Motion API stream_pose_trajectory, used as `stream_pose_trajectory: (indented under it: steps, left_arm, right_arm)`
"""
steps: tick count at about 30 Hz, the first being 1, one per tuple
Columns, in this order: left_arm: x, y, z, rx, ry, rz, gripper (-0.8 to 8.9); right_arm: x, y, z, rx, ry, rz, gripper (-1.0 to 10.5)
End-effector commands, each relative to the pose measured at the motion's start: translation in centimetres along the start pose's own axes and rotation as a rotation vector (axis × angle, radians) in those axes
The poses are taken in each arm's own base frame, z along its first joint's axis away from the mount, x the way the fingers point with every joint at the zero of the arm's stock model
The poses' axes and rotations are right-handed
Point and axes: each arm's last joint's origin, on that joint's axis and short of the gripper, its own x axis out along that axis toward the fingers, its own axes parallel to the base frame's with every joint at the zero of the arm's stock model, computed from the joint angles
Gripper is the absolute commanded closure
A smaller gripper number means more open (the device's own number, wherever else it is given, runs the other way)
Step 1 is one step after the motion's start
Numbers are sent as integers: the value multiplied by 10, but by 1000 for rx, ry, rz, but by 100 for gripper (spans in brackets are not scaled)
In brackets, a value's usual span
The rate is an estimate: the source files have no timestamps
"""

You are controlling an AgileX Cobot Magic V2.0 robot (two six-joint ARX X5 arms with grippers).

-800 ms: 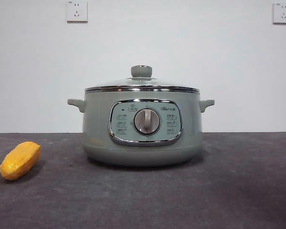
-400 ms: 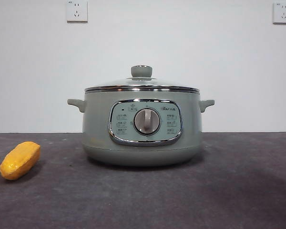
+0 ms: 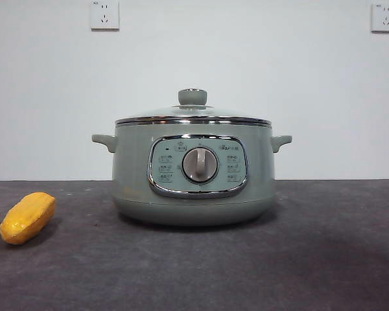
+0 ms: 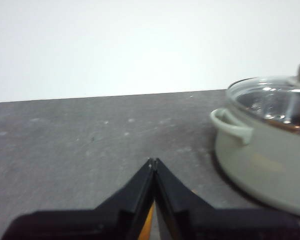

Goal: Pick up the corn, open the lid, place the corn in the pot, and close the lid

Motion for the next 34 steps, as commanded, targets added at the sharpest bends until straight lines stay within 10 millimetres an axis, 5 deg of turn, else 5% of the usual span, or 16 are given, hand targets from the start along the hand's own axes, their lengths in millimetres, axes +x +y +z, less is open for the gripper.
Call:
stream_pose_trajectory:
  steps: [1, 15, 25, 34]
  left_arm:
    - [0, -2, 14, -15, 19, -36, 819]
    - [14, -9, 88, -101, 242, -246, 818]
    - [29, -15, 118, -172, 456, -481, 818]
    - [25, -19, 140, -148, 510, -624, 818]
  right_arm:
    - [-1, 4, 10, 39, 12, 19, 958]
    - [1, 28, 67, -19, 263, 74, 957]
    - [-1, 44, 96, -5, 367, 274, 948]
    - [21, 58, 113, 11, 552, 438, 938]
